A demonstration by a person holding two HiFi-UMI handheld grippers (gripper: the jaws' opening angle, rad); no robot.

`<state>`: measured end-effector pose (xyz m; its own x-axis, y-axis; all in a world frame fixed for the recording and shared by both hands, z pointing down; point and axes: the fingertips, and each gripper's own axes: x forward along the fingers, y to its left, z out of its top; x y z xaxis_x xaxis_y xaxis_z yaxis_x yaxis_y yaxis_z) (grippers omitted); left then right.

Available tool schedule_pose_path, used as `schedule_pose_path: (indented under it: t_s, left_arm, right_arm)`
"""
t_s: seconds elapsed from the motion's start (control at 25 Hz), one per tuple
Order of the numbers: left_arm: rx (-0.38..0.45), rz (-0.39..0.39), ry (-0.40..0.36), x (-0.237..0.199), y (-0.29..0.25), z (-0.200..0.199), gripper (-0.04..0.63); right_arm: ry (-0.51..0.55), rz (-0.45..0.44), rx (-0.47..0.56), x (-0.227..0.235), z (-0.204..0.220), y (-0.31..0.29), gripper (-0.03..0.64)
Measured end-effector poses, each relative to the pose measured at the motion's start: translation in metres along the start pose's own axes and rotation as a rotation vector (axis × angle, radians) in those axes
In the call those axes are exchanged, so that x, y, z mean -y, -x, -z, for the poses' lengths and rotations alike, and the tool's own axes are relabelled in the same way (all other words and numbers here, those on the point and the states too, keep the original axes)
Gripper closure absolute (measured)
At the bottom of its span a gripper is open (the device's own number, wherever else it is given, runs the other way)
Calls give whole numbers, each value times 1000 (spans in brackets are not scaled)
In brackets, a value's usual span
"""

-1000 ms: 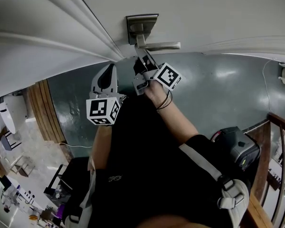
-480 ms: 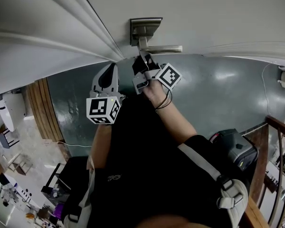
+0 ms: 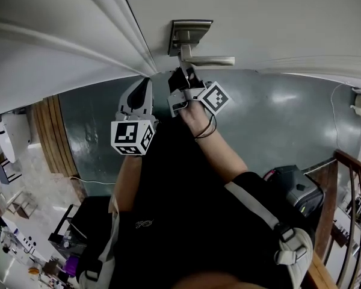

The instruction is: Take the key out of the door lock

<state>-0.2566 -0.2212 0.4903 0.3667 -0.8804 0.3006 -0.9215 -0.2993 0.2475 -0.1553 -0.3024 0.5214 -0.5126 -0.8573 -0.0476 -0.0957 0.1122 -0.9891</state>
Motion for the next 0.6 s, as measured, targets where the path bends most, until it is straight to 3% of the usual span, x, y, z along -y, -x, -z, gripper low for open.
schedule_pose_path:
  t_s: [0.6]
  left_arm:
    - [0,6,13,-3,13,4,571]
  right_arm:
    - [6,28,22,-2,4,7,589]
